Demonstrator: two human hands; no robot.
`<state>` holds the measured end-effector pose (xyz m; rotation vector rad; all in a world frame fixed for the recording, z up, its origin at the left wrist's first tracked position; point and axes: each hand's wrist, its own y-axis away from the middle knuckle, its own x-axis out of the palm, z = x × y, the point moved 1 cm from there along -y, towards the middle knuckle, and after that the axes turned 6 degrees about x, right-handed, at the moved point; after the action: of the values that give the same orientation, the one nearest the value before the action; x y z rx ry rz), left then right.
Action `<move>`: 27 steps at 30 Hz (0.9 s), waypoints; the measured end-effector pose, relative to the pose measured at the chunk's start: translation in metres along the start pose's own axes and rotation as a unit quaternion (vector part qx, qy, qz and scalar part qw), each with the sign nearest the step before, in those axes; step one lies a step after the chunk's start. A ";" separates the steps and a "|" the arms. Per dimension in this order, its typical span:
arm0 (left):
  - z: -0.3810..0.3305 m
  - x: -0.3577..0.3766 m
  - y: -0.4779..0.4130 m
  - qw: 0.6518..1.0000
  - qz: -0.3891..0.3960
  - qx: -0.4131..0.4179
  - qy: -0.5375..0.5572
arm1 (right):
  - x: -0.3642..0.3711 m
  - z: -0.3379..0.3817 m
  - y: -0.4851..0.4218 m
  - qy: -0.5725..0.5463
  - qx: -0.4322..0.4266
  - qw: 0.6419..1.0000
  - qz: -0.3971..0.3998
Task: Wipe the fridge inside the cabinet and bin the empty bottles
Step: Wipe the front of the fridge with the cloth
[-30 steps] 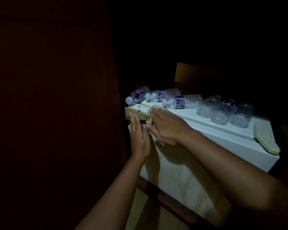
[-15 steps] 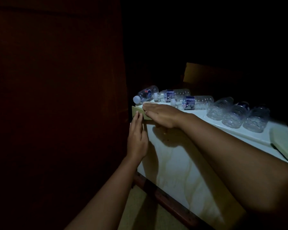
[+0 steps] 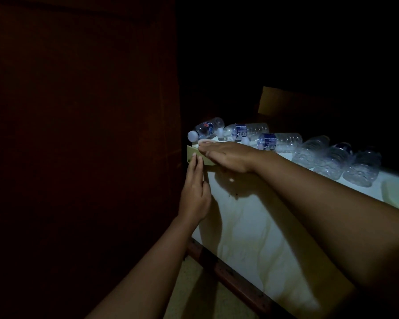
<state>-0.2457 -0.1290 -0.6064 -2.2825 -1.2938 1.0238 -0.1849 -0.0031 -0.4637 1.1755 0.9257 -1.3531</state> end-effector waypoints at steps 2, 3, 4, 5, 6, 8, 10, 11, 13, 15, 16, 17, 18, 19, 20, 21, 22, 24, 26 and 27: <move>0.000 0.000 0.001 1.000 0.007 0.002 -0.009 | 0.000 -0.005 0.007 -0.024 0.012 1.000 -0.003; 0.000 -0.001 0.001 1.000 0.007 0.003 -0.012 | 0.001 -0.009 0.010 -0.038 0.020 0.999 -0.003; 0.000 -0.001 0.001 1.000 0.007 0.004 -0.016 | 0.001 -0.011 0.013 -0.055 0.026 0.998 -0.003; 0.000 -0.001 0.001 1.000 0.006 0.005 -0.018 | 0.001 -0.014 0.014 -0.068 0.029 0.997 -0.002; 0.000 -0.001 0.001 1.000 0.005 0.005 -0.018 | 0.001 -0.014 0.014 -0.070 0.033 0.997 0.002; -0.001 -0.001 0.002 1.000 0.002 0.005 -0.015 | -0.002 -0.004 0.011 -0.070 0.038 0.997 -0.002; -0.001 0.000 0.002 1.000 -0.001 0.005 -0.014 | -0.003 0.004 0.007 -0.092 0.045 0.995 -0.007; -0.001 0.000 0.002 1.000 -0.002 0.004 -0.013 | -0.002 0.005 0.006 -0.105 0.048 0.993 -0.009; -0.003 0.001 0.001 1.000 -0.001 0.002 -0.014 | 0.000 0.002 0.008 -0.127 0.044 0.991 -0.010; -0.004 0.000 0.001 1.000 -0.004 0.002 -0.015 | 0.001 -0.006 0.016 -0.143 0.036 0.989 -0.015; -0.003 -0.001 0.001 1.000 -0.008 0.004 -0.015 | 0.001 -0.009 0.019 -0.151 0.037 0.988 -0.020; -0.003 -0.001 0.001 1.000 -0.010 0.005 -0.014 | 0.001 -0.012 0.022 -0.160 0.040 0.986 -0.021; -0.003 -0.001 0.001 1.000 -0.012 0.004 -0.011 | 0.001 -0.012 0.024 -0.166 0.045 0.985 -0.022; -0.003 -0.001 0.001 1.000 -0.013 -0.001 -0.008 | -0.001 -0.010 0.024 -0.165 0.049 0.985 -0.025; -0.003 -0.001 0.001 1.000 -0.016 -0.005 -0.003 | -0.002 -0.007 0.021 -0.155 0.049 0.986 -0.028; -0.004 -0.001 0.001 1.000 -0.019 -0.008 0.001 | -0.003 -0.004 0.017 -0.140 0.046 0.989 -0.032; -0.005 0.000 0.000 1.000 -0.021 -0.009 0.003 | -0.004 -0.001 0.014 -0.128 0.043 0.990 -0.031; -0.007 0.002 0.001 1.000 -0.023 -0.010 0.001 | -0.002 0.001 0.008 -0.116 0.043 0.992 -0.018; -0.008 0.003 0.001 1.000 -0.023 -0.011 0.000 | 0.001 -0.004 0.010 -0.113 0.039 0.993 -0.007; -0.008 0.003 0.002 1.000 -0.024 -0.010 -0.001 | 0.002 -0.008 0.016 -0.103 0.035 0.994 -0.007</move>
<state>-0.2377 -0.1266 -0.6029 -2.2535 -1.3591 1.0011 -0.1680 0.0017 -0.4655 1.0611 0.7456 -1.4974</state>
